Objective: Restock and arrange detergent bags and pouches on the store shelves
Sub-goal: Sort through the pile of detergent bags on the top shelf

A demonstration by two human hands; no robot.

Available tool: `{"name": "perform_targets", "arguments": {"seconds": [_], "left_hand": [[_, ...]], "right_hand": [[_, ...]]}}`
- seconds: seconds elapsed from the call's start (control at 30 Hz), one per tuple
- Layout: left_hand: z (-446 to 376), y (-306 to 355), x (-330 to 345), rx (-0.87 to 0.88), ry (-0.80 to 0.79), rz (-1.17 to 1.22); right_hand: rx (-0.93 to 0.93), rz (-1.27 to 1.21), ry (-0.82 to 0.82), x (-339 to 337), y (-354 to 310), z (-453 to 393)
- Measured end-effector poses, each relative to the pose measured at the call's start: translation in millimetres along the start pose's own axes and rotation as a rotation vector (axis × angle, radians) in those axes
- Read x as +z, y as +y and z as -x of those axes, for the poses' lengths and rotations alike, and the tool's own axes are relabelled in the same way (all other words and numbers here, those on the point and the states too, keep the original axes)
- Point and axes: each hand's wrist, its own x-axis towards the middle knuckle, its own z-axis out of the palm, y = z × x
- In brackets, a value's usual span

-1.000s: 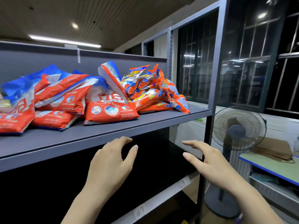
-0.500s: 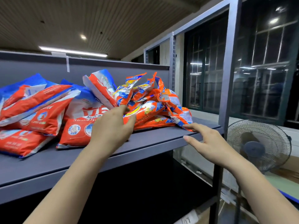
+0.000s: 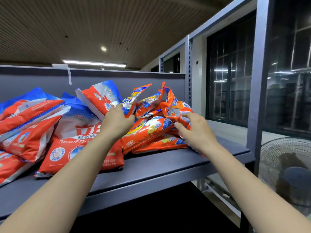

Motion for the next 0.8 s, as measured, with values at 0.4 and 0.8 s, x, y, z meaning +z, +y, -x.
{"name": "perform_targets", "arguments": {"seconds": [0.4,0.8], "left_hand": [[-50,14,39,-0.183,0.098,-0.145],[-49,17,46,-0.206,0.279,0.001]], "right_hand": [[0.051,0.232,0.044,51,-4,-61],[0.339,-0.652,0.310,10,38,-73]]}}
